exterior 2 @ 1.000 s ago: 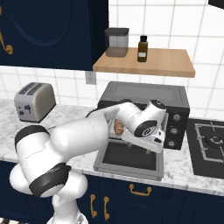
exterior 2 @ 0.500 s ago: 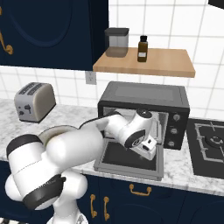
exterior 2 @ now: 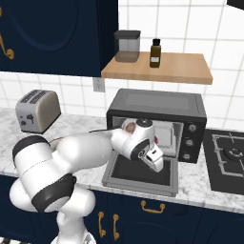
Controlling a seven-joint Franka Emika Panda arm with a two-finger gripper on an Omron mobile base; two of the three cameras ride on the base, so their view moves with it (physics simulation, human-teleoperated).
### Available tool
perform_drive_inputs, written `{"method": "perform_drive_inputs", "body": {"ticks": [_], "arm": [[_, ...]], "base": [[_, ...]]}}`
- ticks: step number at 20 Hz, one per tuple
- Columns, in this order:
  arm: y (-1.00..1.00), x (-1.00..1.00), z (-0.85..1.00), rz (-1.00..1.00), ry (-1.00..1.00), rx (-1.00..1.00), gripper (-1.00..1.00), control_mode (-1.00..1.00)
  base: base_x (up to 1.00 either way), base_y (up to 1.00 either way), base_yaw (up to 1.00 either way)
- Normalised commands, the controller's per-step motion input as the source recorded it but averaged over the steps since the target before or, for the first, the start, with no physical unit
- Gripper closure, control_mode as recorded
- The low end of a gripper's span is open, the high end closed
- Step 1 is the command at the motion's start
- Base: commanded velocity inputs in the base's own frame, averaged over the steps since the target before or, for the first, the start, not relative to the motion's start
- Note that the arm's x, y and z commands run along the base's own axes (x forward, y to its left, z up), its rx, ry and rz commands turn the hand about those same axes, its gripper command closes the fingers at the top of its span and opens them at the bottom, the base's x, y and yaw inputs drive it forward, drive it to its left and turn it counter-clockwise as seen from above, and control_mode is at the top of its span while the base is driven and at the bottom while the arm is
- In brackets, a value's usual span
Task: Pick up the kebab skewer and baguette bread, and place them inside the toaster oven. Close the toaster oven door and start by setting the timer.
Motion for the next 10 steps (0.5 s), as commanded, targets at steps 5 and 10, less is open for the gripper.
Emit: {"method": "perform_drive_inputs", "body": {"ticks": [5, 10], "arm": [[-0.01, 0.45, 0.0, -0.16, 0.0, 0.0, -1.0, -1.0], [0.0, 0.51, 0.06, -0.11, -0.03, 0.0, -1.0, -1.0]], "base": [[0.0, 0.0, 0.0], [0.0, 0.0, 0.0]]}}
